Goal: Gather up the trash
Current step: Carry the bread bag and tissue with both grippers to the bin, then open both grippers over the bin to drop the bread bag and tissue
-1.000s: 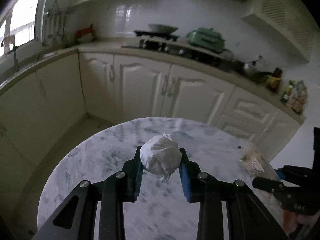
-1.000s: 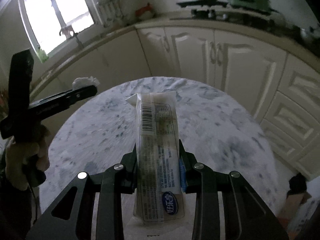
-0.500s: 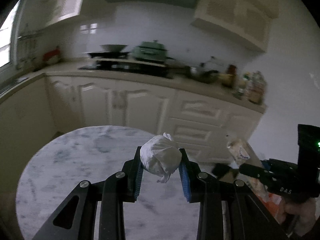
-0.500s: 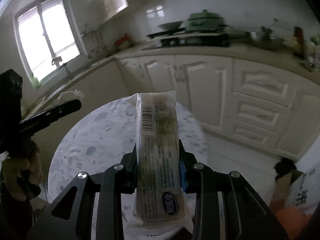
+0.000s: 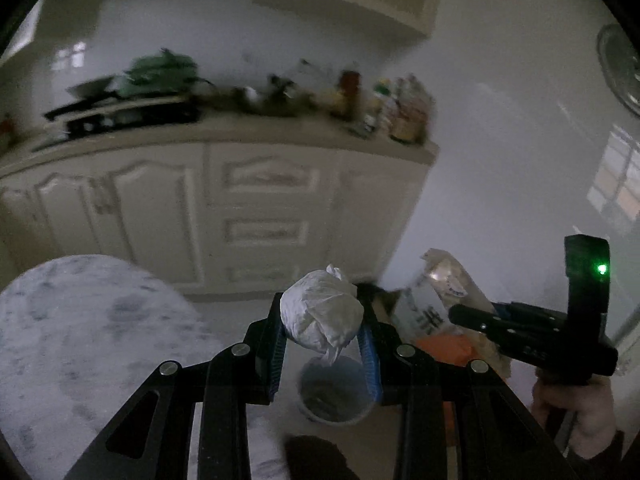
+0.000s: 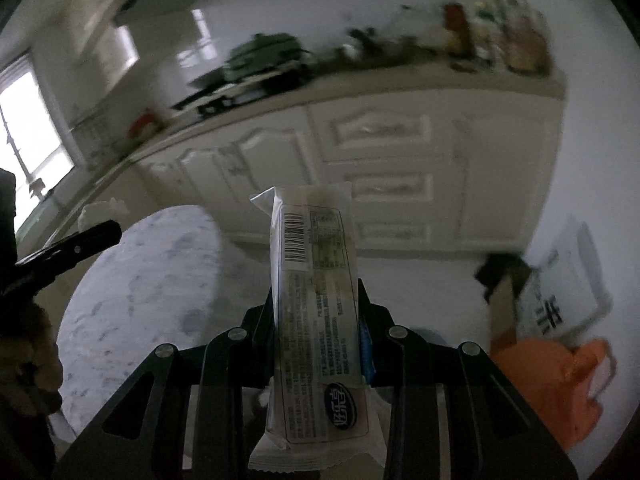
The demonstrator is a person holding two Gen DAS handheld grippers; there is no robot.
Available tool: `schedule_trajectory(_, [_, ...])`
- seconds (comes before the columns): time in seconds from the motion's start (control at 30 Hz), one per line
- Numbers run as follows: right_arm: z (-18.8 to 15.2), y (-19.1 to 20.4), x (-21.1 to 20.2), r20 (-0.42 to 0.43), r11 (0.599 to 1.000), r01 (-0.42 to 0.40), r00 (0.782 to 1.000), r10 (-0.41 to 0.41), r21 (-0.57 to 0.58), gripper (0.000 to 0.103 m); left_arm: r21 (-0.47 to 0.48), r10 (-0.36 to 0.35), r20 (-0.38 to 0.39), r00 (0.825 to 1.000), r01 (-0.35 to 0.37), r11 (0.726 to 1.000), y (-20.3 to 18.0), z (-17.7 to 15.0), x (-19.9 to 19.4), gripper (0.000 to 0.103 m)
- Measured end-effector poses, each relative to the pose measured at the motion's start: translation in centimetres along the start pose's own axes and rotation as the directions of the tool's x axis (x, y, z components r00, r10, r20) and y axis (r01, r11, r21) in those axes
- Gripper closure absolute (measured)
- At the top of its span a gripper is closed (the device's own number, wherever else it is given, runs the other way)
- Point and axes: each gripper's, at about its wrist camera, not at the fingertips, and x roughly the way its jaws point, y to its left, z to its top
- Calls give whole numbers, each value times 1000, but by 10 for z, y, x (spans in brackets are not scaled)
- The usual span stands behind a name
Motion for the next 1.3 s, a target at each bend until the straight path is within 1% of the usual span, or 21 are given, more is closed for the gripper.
schedule_trajectory(0.1, [-7, -29, 11, -27, 999, 26, 999, -25, 45, 72, 27, -35, -68, 997, 37, 999, -12, 7, 40, 74])
schedule_trajectory(0.17, [-12, -47, 24, -57, 996, 51, 997, -47, 72, 71, 45, -46, -114, 992, 51, 998, -21, 10, 67, 74])
schedule_trajectory(0.33, [-25, -88, 55, -117, 986, 72, 992, -55, 152, 71, 91, -53, -231, 972, 76, 993, -31, 18, 138, 74])
schedule_trajectory(0.43, [-33, -106, 73, -147, 978, 80, 988, -52, 194, 71, 120, -46, -302, 952, 86, 989, -45, 19, 178, 74])
schedule_trajectory(0.53, [-37, -123, 93, -177, 970, 87, 983, -47, 228, 71, 139, -30, -378, 925, 89, 986, -53, 17, 220, 74])
schedule_trajectory(0.63, [-40, -136, 112, -202, 962, 92, 979, -40, 256, 71, 153, -23, -419, 908, 96, 984, -62, 18, 253, 73])
schedule_trajectory(0.7, [-42, -145, 125, -221, 957, 103, 974, -42, 272, 71, 163, -12, -452, 892, 96, 982, -70, 22, 278, 69])
schedule_trajectory(0.77, [-43, -155, 137, -233, 952, 104, 972, -35, 289, 69, 171, 12, -476, 879, 79, 982, -69, 25, 303, 70])
schedule_trajectory(0.8, [-45, -159, 144, -244, 948, 108, 969, -34, 298, 69, 180, 25, -486, 874, 72, 981, -69, 27, 317, 68])
schedule_trajectory(0.83, [-46, -163, 149, -252, 945, 113, 967, -34, 307, 69, 188, 38, -498, 866, 65, 980, -74, 30, 329, 62])
schedule_trajectory(0.87, [-48, -168, 155, -258, 940, 116, 966, -32, 320, 68, 194, 55, -509, 859, 52, 980, -75, 31, 341, 51])
schedule_trajectory(0.9, [-51, -172, 160, -268, 937, 120, 963, -29, 328, 65, 197, 71, -518, 852, 38, 980, -77, 32, 352, 42])
schedule_trajectory(0.93, [-53, -174, 164, -277, 935, 127, 960, -33, 330, 63, 202, 84, -525, 847, 29, 979, -77, 32, 362, 21])
schedule_trajectory(0.97, [-55, -177, 167, -281, 933, 133, 959, -37, 335, 54, 210, 100, -531, 842, 17, 978, -79, 32, 369, 10])
schedule_trajectory(1.0, [-57, -180, 168, -277, 929, 130, 960, -30, 348, 41, 218, 110, -529, 842, 9, 976, -80, 32, 373, 9])
schedule_trajectory(1.07, [-61, -184, 168, -272, 920, 135, 962, -33, 368, 25, 233, 139, -524, 840, -16, 972, -84, 31, 386, 4])
schedule_trajectory(1.1, [-62, -185, 167, -271, 917, 139, 962, -35, 375, 18, 234, 155, -521, 839, -35, 972, -84, 30, 387, 4])
schedule_trajectory(1.13, [-63, -186, 165, -265, 911, 140, 964, -35, 387, 15, 229, 161, -518, 840, -45, 972, -82, 28, 388, 4])
schedule_trajectory(1.2, [-65, -188, 160, -253, 900, 151, 966, -47, 410, 1, 214, 163, -514, 842, -58, 975, -79, 25, 382, 4])
schedule_trajectory(1.3, [-67, -187, 153, -265, 886, 198, 960, -89, 420, 0, 217, 183, -481, 857, -85, 972, -81, 25, 363, 3])
